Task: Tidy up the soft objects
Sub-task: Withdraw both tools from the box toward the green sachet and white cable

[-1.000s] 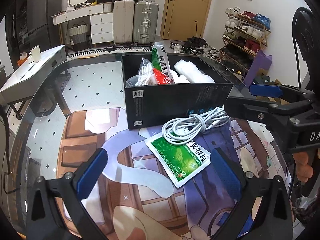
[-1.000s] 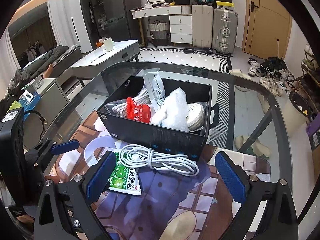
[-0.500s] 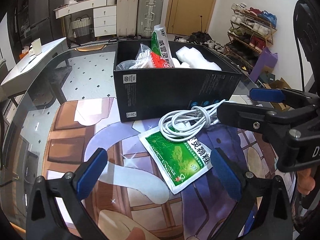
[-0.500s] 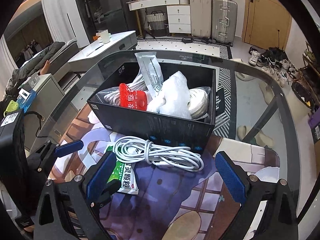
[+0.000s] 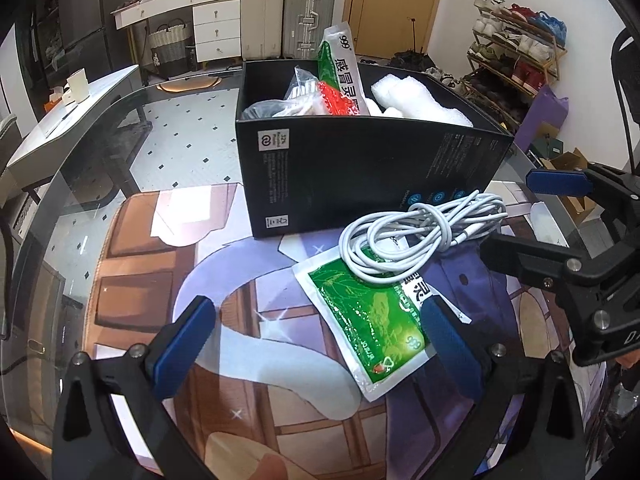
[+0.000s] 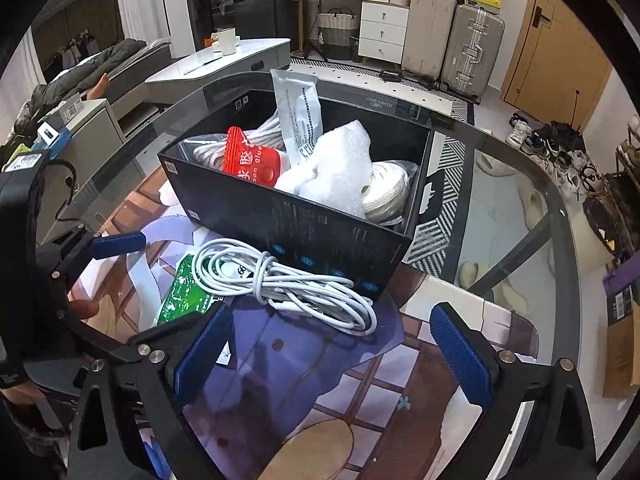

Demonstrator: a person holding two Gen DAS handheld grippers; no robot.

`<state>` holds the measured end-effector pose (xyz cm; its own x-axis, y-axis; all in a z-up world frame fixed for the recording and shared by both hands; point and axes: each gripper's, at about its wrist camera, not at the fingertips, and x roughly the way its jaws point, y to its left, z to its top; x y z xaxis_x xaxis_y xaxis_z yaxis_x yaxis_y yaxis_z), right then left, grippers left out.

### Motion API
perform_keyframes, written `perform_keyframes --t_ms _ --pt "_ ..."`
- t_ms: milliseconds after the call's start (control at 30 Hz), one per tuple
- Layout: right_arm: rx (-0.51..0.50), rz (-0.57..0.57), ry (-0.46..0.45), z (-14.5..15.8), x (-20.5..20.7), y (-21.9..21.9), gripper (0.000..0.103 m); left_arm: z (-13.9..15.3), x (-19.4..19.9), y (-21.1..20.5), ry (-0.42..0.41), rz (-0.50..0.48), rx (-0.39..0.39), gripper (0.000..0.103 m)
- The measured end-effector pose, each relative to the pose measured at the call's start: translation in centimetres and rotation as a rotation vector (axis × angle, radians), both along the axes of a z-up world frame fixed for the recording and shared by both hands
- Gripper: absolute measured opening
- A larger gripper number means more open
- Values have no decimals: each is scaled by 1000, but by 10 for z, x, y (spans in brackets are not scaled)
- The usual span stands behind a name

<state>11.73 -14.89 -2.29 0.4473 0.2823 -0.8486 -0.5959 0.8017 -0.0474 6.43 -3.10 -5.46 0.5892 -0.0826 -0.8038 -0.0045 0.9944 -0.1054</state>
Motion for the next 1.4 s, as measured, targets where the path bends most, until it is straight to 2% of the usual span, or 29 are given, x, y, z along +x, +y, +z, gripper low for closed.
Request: perform_keyframes --t_ms 433,667,833,1067,1133,1267,1400 --pt "-24 14 -34 -3 8 -11 101 3 3 -14 23 -5 -23 103" --pt "-21 10 -29 -6 9 -19 101 -1 9 -26 53 29 31 103" --pt "-10 46 -26 -5 6 -16 101 -4 12 -28 64 70 79 103" --pt "17 86 17 -11 11 -10 100 -5 2 -12 71 61 78 103" --pt "43 86 57 -15 14 -10 98 -5 -2 -8 76 56 80 103" --pt "45 107 88 -19 12 -6 82 -4 -11 3 77 38 81 103" --pt "42 123 96 -21 7 -2 75 -4 -14 9 81 11 82 103"
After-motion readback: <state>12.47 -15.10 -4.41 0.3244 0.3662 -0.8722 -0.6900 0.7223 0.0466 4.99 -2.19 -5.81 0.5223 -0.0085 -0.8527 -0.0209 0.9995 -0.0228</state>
